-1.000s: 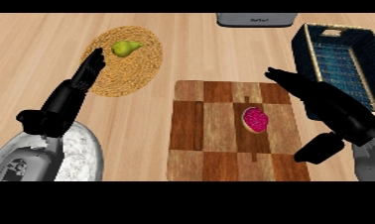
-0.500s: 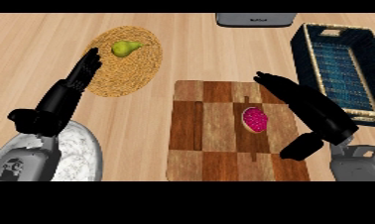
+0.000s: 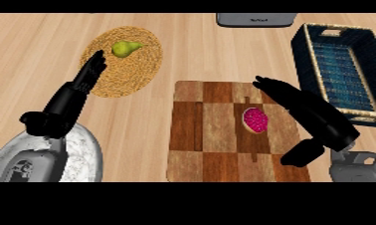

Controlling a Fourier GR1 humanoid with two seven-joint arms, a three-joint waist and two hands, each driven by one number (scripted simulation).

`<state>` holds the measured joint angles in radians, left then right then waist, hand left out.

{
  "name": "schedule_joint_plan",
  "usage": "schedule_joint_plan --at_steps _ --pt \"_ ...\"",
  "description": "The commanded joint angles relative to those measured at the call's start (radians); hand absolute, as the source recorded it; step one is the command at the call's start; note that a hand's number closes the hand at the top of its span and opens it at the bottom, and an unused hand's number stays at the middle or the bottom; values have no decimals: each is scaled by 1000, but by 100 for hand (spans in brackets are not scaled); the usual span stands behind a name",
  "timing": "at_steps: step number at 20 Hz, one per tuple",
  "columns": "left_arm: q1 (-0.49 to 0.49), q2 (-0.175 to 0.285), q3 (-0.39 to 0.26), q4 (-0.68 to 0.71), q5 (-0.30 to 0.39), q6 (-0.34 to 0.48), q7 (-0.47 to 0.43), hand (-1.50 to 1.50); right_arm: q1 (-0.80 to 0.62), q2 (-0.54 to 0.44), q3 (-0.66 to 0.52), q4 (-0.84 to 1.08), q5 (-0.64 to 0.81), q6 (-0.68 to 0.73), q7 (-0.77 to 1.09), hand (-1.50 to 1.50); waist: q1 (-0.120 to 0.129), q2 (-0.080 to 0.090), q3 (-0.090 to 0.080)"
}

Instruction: Pick the cupcake from the cutting board and place it in the basket

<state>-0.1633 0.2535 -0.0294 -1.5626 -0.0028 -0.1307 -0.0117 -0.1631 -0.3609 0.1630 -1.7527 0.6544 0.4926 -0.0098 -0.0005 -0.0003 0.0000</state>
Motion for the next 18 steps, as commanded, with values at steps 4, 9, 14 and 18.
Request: schedule_joint_plan --at_steps 4,9,14,18 --pt "-6 -6 29 3 -24 -44 7 0 29 30 26 28 126 -27 -19 -150 1 0 0" --pt "-18 -26 60 -28 -9 -48 47 0 20 54 40 68 173 -22 -39 -150 0 0 0" --pt "-71 -75 38 52 -68 -14 23 0 -46 122 47 188 231 -94 -45 -150 0 1 0" --pt "-16 -56 67 -7 -29 -73 24 0 -27 115 44 223 278 -103 -60 -150 1 0 0"
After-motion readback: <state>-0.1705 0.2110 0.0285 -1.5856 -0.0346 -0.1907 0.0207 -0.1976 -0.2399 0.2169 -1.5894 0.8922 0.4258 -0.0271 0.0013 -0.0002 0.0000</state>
